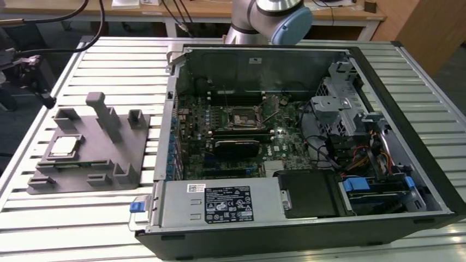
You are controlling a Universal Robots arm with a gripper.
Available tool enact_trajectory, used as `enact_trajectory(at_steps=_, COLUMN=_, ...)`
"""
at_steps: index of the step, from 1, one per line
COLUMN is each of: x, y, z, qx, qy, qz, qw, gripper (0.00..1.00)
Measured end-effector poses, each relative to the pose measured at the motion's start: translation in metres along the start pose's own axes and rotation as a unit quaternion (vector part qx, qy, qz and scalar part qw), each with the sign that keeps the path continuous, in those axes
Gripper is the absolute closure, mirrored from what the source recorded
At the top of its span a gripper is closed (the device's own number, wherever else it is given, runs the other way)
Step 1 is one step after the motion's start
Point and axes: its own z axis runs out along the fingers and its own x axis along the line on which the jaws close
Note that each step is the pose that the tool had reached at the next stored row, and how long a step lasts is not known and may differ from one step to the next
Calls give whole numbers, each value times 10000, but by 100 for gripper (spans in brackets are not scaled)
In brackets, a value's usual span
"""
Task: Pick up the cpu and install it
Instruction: 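Pick up the cpu and move it towards the insertion slot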
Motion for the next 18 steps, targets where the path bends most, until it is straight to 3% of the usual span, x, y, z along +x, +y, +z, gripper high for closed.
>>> enact_trajectory(at_steps=11, x=3, y=-47, z=116, qx=25, qy=7, qz=-100, qw=9999, gripper=30)
enact_trajectory(at_steps=18, x=5, y=-66, z=151, qx=25, qy=11, qz=-148, qw=9999, gripper=30)
